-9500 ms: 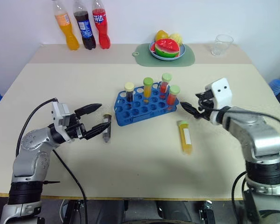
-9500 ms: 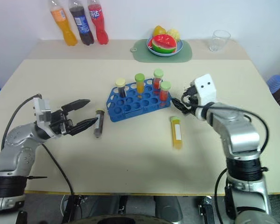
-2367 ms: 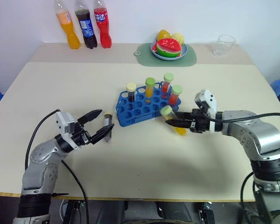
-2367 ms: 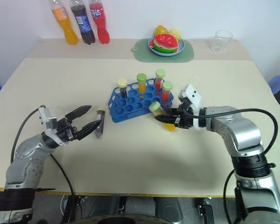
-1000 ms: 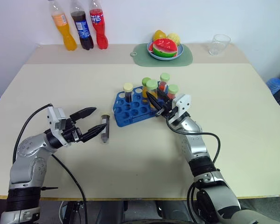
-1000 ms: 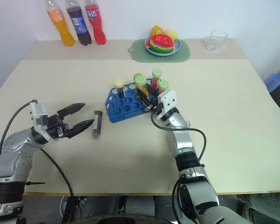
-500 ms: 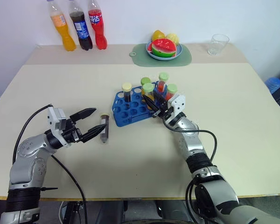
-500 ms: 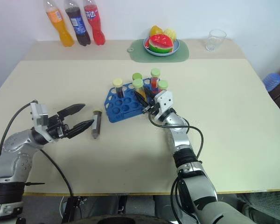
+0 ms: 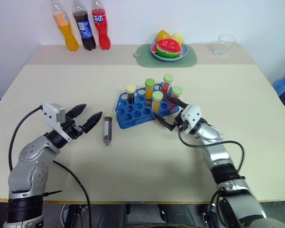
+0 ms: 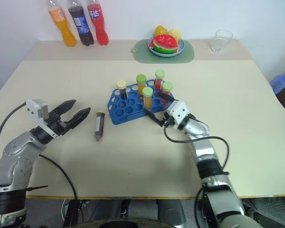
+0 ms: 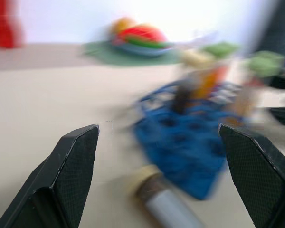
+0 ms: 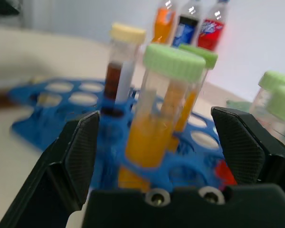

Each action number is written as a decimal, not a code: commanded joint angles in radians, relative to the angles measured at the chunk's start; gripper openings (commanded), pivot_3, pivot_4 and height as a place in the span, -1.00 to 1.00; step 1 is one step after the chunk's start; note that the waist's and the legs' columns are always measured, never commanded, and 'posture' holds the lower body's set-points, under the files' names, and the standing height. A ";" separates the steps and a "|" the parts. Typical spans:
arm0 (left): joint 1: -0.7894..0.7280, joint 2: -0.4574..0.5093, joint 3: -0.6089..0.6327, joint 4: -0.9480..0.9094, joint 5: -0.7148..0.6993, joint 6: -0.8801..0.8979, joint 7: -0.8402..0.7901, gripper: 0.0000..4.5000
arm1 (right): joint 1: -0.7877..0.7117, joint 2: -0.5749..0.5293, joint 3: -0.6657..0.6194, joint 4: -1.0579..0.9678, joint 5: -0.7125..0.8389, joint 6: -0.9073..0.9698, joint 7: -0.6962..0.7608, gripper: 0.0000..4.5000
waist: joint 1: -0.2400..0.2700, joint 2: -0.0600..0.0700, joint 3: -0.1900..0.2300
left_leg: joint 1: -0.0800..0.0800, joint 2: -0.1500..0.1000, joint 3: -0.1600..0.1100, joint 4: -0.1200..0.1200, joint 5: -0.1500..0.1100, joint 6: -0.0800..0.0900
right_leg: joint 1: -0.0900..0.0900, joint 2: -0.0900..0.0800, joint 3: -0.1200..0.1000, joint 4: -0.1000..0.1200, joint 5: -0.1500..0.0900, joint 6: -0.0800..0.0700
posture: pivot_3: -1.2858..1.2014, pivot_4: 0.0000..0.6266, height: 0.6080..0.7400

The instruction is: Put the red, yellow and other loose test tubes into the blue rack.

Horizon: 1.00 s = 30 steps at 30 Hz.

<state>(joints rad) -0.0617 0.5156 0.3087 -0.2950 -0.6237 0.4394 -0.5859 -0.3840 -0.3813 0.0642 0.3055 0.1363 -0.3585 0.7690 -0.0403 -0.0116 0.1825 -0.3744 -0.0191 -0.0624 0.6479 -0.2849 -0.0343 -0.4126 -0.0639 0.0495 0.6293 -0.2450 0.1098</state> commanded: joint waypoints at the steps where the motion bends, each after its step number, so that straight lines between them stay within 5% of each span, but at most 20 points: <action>1: -0.046 0.023 0.072 -0.122 -0.103 0.143 0.131 0.85 | 0.070 -0.113 -0.053 -0.172 0.090 0.093 0.089 0.83 | 0.005 0.000 0.000 | 0.000 0.000 0.000 0.000 0.000 0.000 | 0.000 0.000 0.000 0.000 0.000 0.000 | 0.03 -0.52 1.00; 3: -0.103 0.018 0.104 -0.147 -0.182 0.284 0.273 0.85 | 0.109 -0.182 -0.076 -0.228 0.121 0.137 0.130 0.83 | 0.006 0.000 0.001 | 0.001 0.000 0.000 0.001 0.000 0.000 | 0.001 0.000 0.000 0.000 0.000 0.000 | 0.03 -0.52 1.00; 8: -0.392 0.047 0.165 -0.031 -0.357 0.980 0.600 0.85 | 0.124 -0.281 -0.122 -0.302 0.187 0.210 0.195 0.83 | -0.002 -0.003 0.002 | 0.002 -0.002 -0.001 0.003 0.000 0.000 | 0.004 0.003 -0.001 0.001 0.000 0.001 | 0.03 -0.52 1.00; 11: -0.493 0.031 0.160 0.077 -0.446 1.151 0.681 0.85 | 0.105 -0.281 -0.124 -0.297 0.186 0.223 0.193 0.83 | -0.007 -0.004 0.003 | 0.002 -0.003 -0.002 0.003 0.000 0.000 | 0.004 0.003 -0.002 0.001 0.000 0.001 | 0.03 -0.52 1.00; 21: -0.654 0.107 -0.006 0.498 -0.925 1.175 1.152 0.85 | 0.137 -0.272 -0.142 -0.332 0.185 0.230 0.178 0.83 | 0.025 -0.005 0.003 | 0.000 -0.002 -0.003 0.001 0.002 -0.004 | 0.000 -0.001 0.000 0.002 -0.001 0.001 | 0.03 -0.52 1.00; 27: -0.700 0.115 -0.187 0.595 -1.281 0.977 1.527 0.85 | 0.165 -0.276 -0.153 -0.367 0.199 0.242 0.186 0.83 | 0.030 -0.005 0.003 | -0.001 -0.003 -0.004 0.001 0.002 -0.004 | 0.000 -0.002 0.000 0.001 -0.001 0.001 | 0.03 -0.52 1.00; 30: -0.732 0.097 -0.231 0.636 -1.349 0.923 1.630 0.85 | 0.188 -0.290 -0.152 -0.398 0.218 0.249 0.216 0.83 | 0.030 -0.005 0.003 | -0.001 -0.003 -0.004 0.001 0.003 -0.006 | -0.001 -0.002 0.000 0.001 0.000 0.001 | 0.03 -0.52 1.00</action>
<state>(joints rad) -0.7608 0.6104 0.0831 0.3391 -1.9175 1.3950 0.9948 -0.1969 -0.6541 -0.0611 -0.0413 0.3275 -0.1102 0.9697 -0.0099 -0.0167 0.1856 -0.3752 -0.0223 -0.0661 0.6491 -0.2819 -0.0404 -0.4131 -0.0660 0.0490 0.6308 -0.2455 0.1110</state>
